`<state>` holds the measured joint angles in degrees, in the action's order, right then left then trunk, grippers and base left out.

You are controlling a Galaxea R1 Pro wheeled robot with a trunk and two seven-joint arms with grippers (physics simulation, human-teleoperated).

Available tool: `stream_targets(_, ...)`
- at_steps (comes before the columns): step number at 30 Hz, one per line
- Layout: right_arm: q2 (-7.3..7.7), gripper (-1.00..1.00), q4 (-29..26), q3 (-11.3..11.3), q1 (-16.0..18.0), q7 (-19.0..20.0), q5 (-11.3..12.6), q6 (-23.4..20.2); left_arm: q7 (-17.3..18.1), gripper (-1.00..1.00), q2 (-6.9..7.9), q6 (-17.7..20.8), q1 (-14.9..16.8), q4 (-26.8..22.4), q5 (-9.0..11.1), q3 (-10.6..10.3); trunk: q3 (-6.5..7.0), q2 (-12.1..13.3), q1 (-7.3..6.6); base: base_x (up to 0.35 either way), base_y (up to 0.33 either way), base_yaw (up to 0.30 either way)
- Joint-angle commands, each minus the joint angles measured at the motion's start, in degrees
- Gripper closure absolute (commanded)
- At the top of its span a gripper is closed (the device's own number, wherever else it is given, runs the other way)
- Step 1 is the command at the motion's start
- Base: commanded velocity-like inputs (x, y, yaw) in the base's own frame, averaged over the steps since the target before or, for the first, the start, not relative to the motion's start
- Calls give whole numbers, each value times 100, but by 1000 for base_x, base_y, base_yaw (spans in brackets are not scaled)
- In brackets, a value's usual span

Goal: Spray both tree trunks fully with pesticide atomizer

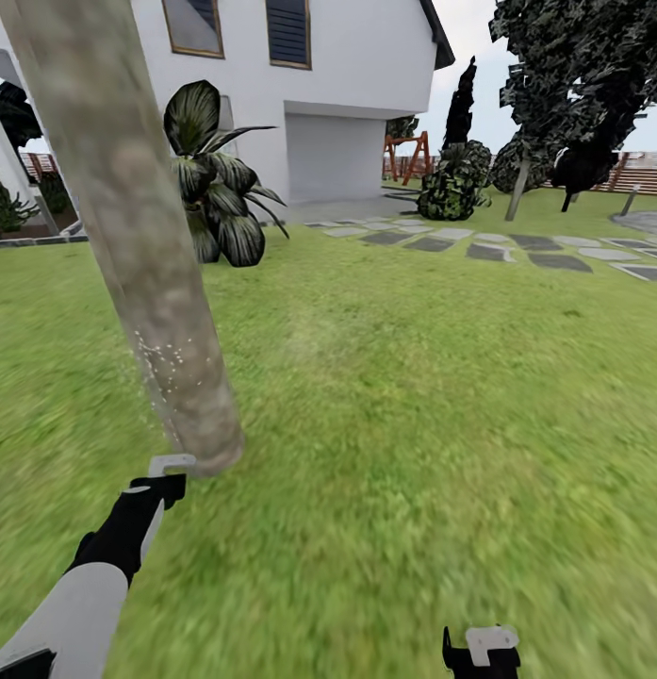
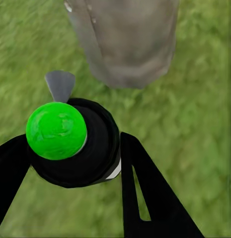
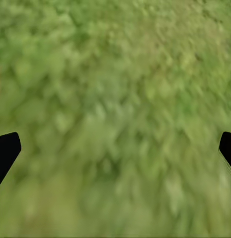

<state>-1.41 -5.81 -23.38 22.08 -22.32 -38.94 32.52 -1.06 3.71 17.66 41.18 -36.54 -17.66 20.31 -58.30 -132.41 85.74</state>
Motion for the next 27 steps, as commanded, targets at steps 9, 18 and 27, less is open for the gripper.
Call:
stream_targets(9,0,-100,1,0,-1,0,5,0,1,100,20,1,-102,6,-1,34,0,0,0,180,-220,0)
stream_targets(18,0,-100,-1,0,-1,0,3,0,1,100,60,27,-110,18,-10,43,0,0,0,141,-261,139)
stream_targets(27,0,-100,1,0,2,0,5,0,-8,100,52,27,-111,16,-1,47,0,0,0,8,-272,259)
